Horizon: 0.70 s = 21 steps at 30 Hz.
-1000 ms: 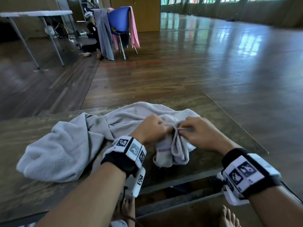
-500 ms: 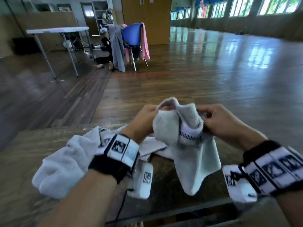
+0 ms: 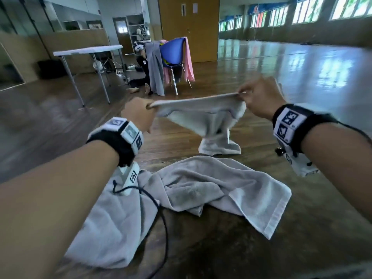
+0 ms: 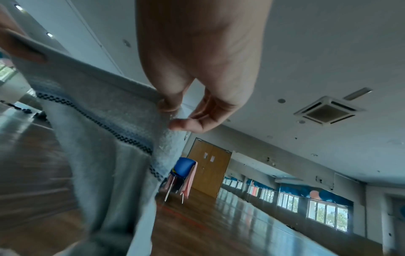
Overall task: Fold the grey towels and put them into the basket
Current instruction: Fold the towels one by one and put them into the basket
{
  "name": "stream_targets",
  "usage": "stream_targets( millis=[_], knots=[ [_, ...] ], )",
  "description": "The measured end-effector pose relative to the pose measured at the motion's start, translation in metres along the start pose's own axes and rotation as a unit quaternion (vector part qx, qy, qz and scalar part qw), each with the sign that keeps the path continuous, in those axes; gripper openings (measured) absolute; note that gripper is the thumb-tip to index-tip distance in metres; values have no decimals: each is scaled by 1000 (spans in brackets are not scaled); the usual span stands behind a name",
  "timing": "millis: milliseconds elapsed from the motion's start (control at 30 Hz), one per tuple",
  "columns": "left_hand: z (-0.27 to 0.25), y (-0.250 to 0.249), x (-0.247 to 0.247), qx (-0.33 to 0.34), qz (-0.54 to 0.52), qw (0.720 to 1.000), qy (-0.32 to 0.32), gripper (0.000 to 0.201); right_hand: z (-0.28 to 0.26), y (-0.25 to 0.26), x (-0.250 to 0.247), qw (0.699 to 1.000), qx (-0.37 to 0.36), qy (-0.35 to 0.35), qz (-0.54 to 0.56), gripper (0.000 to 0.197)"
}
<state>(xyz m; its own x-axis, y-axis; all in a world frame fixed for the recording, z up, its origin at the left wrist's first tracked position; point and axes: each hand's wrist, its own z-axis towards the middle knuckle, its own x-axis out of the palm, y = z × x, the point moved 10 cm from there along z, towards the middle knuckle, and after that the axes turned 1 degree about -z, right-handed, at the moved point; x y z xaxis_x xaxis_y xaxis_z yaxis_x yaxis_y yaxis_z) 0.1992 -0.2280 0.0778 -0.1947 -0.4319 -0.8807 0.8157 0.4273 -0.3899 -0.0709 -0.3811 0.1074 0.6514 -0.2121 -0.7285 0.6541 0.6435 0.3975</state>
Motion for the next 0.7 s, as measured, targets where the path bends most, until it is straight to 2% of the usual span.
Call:
stream_targets(
  millis=[33, 67, 133, 167, 233, 267, 367, 467, 500, 533, 567, 600, 633, 700],
  knots=[
    [-4, 8, 12, -19, -88, 996, 17, 18, -4, -3, 8, 1000, 8, 1, 7, 17],
    [-9, 16, 25, -48, -208, 976, 35, 20, -7, -9, 16, 1000, 23, 3, 15, 18],
    [-18, 24, 50, -112, -398, 908, 68, 23, -11, -22, 31, 998, 63, 13, 27, 17],
    [-21, 24, 60, -125, -444, 884, 82, 21, -12, -28, 38, 995, 82, 21, 44, 18],
    [-18, 22, 68, -129, -482, 863, 76, 17, -12, -37, 47, 990, 109, 31, 86, 17],
    [-12, 24, 67, -127, -484, 864, 56, 17, -11, -38, 49, 989, 111, 29, 92, 14],
    [3, 26, 45, -80, -427, 899, -52, 12, -5, -31, 46, 990, 91, 8, 108, 10],
    [3, 31, 26, -44, -393, 906, -152, 27, -6, -15, 49, 989, 50, -2, 139, 13],
    [5, 35, 32, -52, -365, 918, -146, 30, -9, -11, 57, 990, 39, 17, 132, 14],
    [7, 38, 47, -65, -310, 943, -103, 29, -13, -11, 70, 992, 34, 52, 113, 15],
    [7, 44, 67, -85, -234, 968, -35, 30, -18, -13, 84, 991, 38, 95, 90, 15],
    [6, 52, 89, -104, -170, 980, 27, 32, -25, -18, 99, 987, 49, 137, 69, 14],
    [3, 61, 108, -119, -143, 980, 75, 31, -32, -25, 111, 982, 62, 168, 54, 12],
    [-5, 70, 134, -133, -193, 964, 123, 25, -44, -36, 128, 977, 83, 192, 37, 12]
  ],
)
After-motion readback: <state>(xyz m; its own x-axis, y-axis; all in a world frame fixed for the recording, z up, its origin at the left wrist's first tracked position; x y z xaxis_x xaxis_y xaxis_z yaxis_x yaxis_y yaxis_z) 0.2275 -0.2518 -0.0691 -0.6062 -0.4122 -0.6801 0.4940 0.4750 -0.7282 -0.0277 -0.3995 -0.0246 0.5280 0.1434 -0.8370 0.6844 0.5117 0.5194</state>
